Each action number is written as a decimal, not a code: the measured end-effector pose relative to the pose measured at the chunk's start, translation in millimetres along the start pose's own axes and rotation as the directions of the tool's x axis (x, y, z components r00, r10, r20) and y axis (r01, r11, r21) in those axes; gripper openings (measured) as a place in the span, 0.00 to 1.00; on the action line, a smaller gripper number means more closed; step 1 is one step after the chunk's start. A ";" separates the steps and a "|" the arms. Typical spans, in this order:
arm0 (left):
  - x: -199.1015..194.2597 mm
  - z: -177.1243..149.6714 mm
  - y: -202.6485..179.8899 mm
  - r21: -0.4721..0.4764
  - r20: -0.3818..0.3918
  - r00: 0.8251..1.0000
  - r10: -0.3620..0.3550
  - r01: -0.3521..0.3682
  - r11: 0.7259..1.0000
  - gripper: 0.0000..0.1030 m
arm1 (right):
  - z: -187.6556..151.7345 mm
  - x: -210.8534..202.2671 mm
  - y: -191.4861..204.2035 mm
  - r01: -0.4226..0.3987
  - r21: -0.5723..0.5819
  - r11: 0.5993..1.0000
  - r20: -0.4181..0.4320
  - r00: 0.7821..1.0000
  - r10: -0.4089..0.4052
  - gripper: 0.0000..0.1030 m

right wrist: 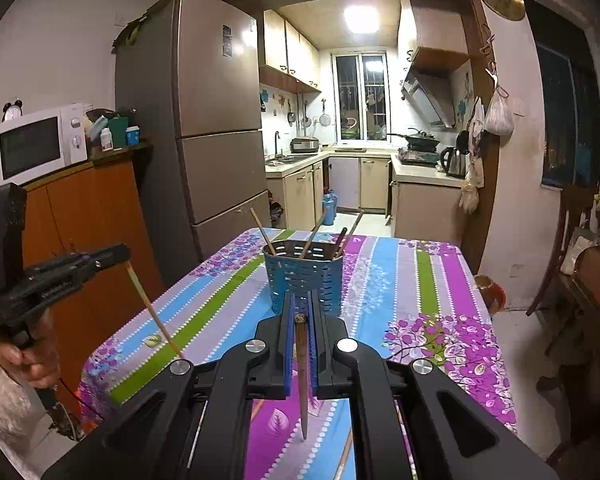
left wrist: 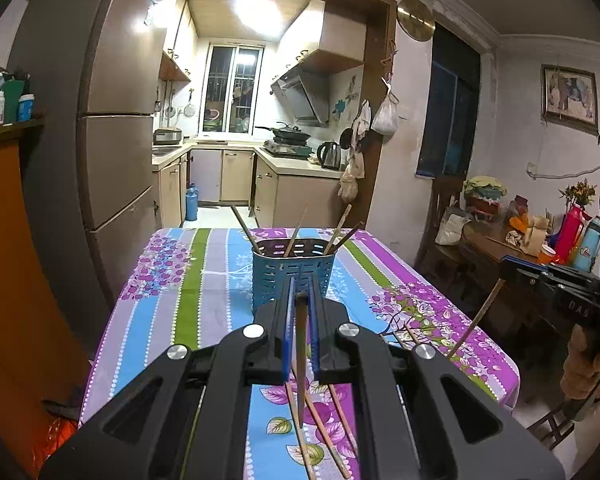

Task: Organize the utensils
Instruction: 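Lift both held chopsticks and carry them over the blue holder, then lower both chopsticks into the holder and open both grippers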

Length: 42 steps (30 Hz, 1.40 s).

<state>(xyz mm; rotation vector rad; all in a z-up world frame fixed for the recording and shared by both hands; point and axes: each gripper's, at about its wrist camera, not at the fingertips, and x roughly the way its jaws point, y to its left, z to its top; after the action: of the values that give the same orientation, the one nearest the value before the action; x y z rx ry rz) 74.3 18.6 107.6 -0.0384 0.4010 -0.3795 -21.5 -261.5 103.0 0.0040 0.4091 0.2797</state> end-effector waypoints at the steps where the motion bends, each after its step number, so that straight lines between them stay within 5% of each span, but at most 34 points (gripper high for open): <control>1: 2.6 0.9 -1.3 0.005 -0.002 1.000 0.000 0.000 1.000 0.05 | 1.8 1.6 1.4 -0.003 -0.004 1.000 -0.004 1.000 0.003 0.07; 11: 34.1 30.1 -6.9 0.017 0.003 1.000 0.009 -0.009 1.000 0.05 | 38.4 27.8 11.2 -0.024 -0.022 0.999 0.005 1.000 0.024 0.07; 22: 64.7 143.4 -22.0 0.031 0.226 0.972 0.062 -0.071 0.997 0.05 | 145.1 60.7 2.9 0.036 0.012 0.999 0.213 0.976 -0.037 0.07; 26: 82.9 165.3 -21.2 0.009 0.254 0.965 0.068 -0.073 0.997 0.05 | 170.6 80.4 -6.8 0.052 0.037 0.998 0.271 0.961 -0.060 0.07; 42: 172.7 152.5 -10.3 0.039 0.193 0.977 0.094 -0.103 0.994 0.05 | 166.8 194.9 -43.1 0.106 0.156 0.982 0.236 0.961 -0.142 0.07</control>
<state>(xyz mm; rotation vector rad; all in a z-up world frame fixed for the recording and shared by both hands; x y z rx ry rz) 276.9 -60.2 184.7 -0.0072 0.2028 -0.2844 227.0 -241.8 177.2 0.1506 0.1799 0.1230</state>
